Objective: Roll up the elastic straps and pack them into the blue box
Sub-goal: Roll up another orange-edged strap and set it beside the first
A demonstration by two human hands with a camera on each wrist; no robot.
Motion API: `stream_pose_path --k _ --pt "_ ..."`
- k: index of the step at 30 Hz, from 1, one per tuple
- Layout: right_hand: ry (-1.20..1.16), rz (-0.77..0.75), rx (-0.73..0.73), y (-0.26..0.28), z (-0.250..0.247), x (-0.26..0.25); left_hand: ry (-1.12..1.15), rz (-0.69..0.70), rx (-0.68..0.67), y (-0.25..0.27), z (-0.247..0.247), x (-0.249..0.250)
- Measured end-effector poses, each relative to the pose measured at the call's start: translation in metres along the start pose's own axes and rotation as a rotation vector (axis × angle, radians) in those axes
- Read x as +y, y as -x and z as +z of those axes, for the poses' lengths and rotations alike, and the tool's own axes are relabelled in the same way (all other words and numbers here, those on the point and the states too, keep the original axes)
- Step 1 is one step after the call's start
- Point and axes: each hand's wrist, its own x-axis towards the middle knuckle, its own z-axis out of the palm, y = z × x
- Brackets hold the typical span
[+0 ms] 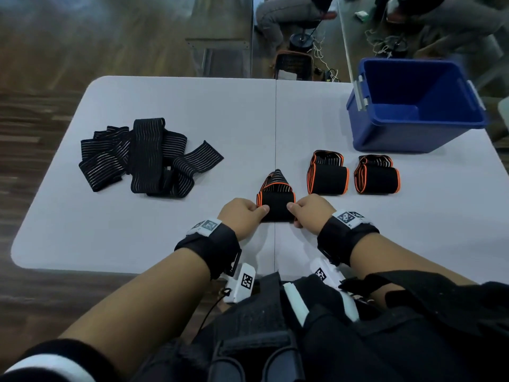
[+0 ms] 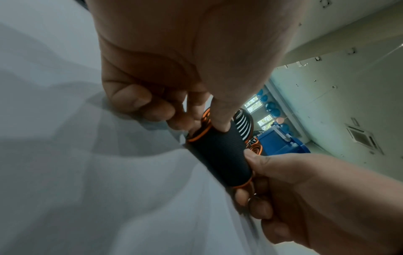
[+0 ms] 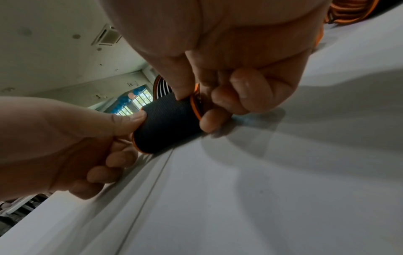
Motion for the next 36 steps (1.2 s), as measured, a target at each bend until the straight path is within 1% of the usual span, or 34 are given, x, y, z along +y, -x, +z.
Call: stream_pose_path --k 2,4,7,9,11,17,22,24,26,28,31,33,36 --pt "0.050 0.004 0.004 0.002 -0.001 0.000 0.034 -0.029 0.050 0.003 -0.002 -0.003" --pt "0.089 -0.003 0.045 0.007 -0.002 -0.001 0.085 -0.019 0.131 0.006 -0.006 -0.003" --pt "0.065 -0.059 0.167 0.010 0.001 0.003 0.142 0.055 0.132 0.010 -0.006 -0.001" --pt "-0.002 -0.073 0.185 0.011 0.004 0.006 0.117 0.103 0.122 0.010 -0.008 0.000" --pt "-0.024 -0.071 0.170 0.013 0.004 0.010 0.098 0.117 0.071 0.009 -0.012 0.000" --pt "-0.017 -0.034 0.091 0.030 -0.002 0.028 -0.046 0.137 -0.165 0.008 -0.011 0.011" --pt "-0.105 0.070 0.108 0.048 -0.011 0.057 -0.012 0.118 -0.307 0.003 0.012 0.035" --pt "-0.105 0.109 0.141 0.057 -0.018 0.070 0.013 0.115 -0.355 0.000 0.027 0.048" --pt "-0.089 0.154 0.183 0.066 -0.026 0.085 0.015 0.144 -0.393 -0.003 0.043 0.062" --pt "-0.101 0.206 0.244 0.075 -0.036 0.102 -0.037 0.210 -0.404 -0.005 0.061 0.077" --pt "-0.198 0.297 0.372 0.086 -0.051 0.130 -0.166 0.348 -0.383 -0.007 0.086 0.102" --pt "-0.227 0.350 0.455 0.092 -0.059 0.144 -0.154 0.386 -0.417 -0.005 0.101 0.119" --pt "-0.256 0.364 0.524 0.096 -0.069 0.155 -0.153 0.458 -0.471 0.000 0.116 0.139"
